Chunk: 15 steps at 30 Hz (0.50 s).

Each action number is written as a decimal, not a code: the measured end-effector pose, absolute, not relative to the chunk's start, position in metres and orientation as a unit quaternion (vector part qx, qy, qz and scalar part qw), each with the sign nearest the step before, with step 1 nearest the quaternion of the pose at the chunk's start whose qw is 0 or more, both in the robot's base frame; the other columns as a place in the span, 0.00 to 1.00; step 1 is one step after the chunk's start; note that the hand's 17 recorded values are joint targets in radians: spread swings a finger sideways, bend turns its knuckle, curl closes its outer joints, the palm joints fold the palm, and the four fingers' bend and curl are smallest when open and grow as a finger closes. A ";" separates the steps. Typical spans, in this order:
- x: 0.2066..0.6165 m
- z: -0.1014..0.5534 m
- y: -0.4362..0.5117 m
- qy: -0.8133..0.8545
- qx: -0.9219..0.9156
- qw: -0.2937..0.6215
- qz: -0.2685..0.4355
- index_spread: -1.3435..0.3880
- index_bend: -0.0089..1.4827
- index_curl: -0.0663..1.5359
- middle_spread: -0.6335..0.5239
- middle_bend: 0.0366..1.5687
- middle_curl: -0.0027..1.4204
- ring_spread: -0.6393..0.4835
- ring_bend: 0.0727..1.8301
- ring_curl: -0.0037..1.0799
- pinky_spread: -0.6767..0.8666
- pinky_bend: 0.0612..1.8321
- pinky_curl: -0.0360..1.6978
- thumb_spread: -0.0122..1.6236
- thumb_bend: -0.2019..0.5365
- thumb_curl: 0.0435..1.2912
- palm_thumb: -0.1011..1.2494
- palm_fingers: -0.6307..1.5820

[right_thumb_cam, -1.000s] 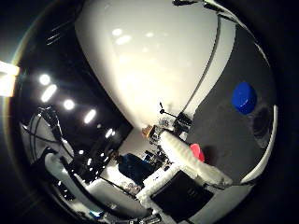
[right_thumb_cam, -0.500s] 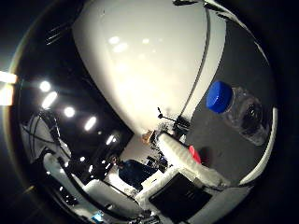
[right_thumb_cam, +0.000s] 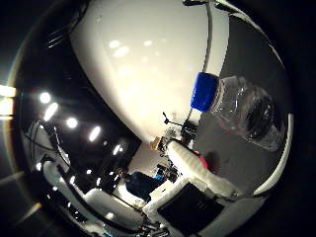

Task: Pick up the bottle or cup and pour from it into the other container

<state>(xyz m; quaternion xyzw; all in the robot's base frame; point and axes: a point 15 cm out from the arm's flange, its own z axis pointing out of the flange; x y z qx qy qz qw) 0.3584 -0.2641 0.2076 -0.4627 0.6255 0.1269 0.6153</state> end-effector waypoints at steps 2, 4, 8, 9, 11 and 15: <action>0.363 0.204 -0.260 0.626 -0.466 0.611 0.130 0.64 0.11 0.22 0.56 0.19 0.26 0.66 0.28 0.19 0.72 0.46 0.02 0.65 0.24 0.27 0.56 0.37; 0.368 0.203 -0.255 0.624 -0.472 0.608 0.135 0.64 0.12 0.23 0.56 0.19 0.26 0.65 0.28 0.19 0.72 0.45 0.02 0.65 0.24 0.27 0.56 0.38; 0.369 0.201 -0.246 0.622 -0.483 0.599 0.147 0.65 0.13 0.23 0.56 0.19 0.26 0.65 0.30 0.20 0.71 0.45 0.02 0.65 0.24 0.27 0.56 0.41; 0.370 0.200 -0.243 0.621 -0.485 0.597 0.150 0.65 0.12 0.23 0.55 0.20 0.26 0.64 0.31 0.20 0.71 0.45 0.01 0.65 0.24 0.27 0.56 0.43; 0.372 0.199 -0.238 0.618 -0.491 0.594 0.155 0.66 0.12 0.23 0.55 0.21 0.26 0.62 0.34 0.20 0.70 0.45 0.01 0.65 0.24 0.27 0.57 0.46; 0.376 0.200 -0.226 0.610 -0.507 0.586 0.166 0.65 0.13 0.24 0.50 0.28 0.29 0.54 0.46 0.25 0.59 0.47 0.01 0.64 0.25 0.28 0.60 0.59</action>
